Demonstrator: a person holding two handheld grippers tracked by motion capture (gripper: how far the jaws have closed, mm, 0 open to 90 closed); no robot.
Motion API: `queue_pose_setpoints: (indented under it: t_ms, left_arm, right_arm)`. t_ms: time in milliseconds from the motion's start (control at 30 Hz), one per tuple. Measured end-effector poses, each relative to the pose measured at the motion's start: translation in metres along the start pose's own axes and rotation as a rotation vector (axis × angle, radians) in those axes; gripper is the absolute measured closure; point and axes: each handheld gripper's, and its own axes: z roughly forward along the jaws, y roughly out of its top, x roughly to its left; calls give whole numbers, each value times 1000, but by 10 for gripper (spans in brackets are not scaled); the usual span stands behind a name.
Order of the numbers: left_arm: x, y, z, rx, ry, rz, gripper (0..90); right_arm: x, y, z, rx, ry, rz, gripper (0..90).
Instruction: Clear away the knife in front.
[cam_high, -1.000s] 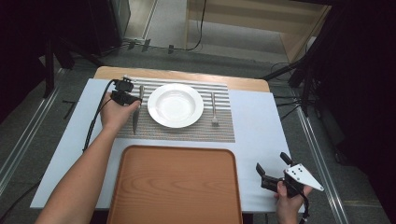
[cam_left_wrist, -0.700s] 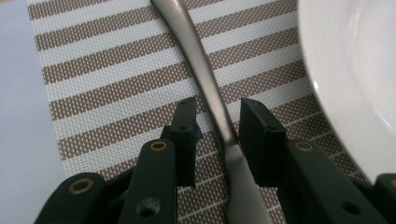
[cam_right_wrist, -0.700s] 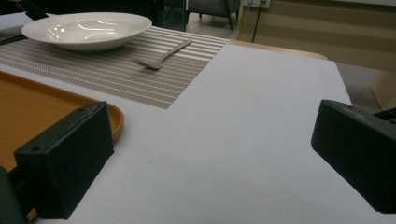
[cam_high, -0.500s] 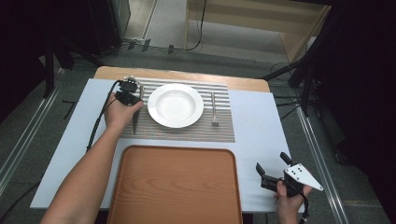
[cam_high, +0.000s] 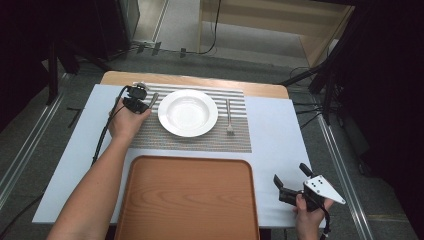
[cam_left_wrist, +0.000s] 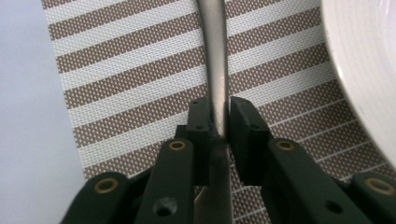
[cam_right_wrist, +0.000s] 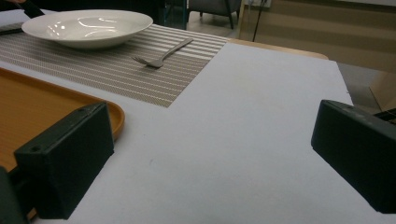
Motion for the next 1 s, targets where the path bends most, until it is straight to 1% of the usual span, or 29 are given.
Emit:
queue_pose_setpoints:
  t_ms: [67, 167, 200, 333, 433, 600, 700, 767, 833, 967, 1000]
  left_arm:
    - [1, 1, 0, 5, 0, -1, 734]
    - [1, 2, 0, 15, 2, 10, 734]
    - [0, 3, 0, 25, 9, 33, 736]
    - [1, 3, 0, 25, -4, 22, 749]
    - [2, 4, 0, 30, -7, 36, 747]
    - [7, 2, 0, 22, -40, 20, 746]
    - [6, 3, 0, 25, -36, 23, 748]
    - [5, 3, 0, 27, -19, 34, 779]
    - [5, 3, 0, 27, -23, 27, 781]
    - [5, 2, 0, 26, -19, 33, 782]
    - [5, 2, 0, 25, -24, 29, 782]
  right_arm:
    - [0, 0, 0, 1, 1, 0, 0]
    - [0, 0, 0, 0, 2, -1, 0]
    - [0, 0, 0, 1, 3, 1, 0]
    - [-1, 0, 0, 0, 4, 2, 0]
    - [-1, 0, 0, 0, 6, 3, 0]
    - [-1, 0, 0, 0, 7, 8, 0]
    - [-1, 0, 0, -1, 8, 10, 0]
    - [-1, 0, 0, -1, 8, 9, 0]
    - [-1, 0, 0, -1, 8, 10, 0]
    - [-1, -1, -1, -3, 7, 13, 0]
    - [-2, -1, -1, -4, 7, 12, 0]
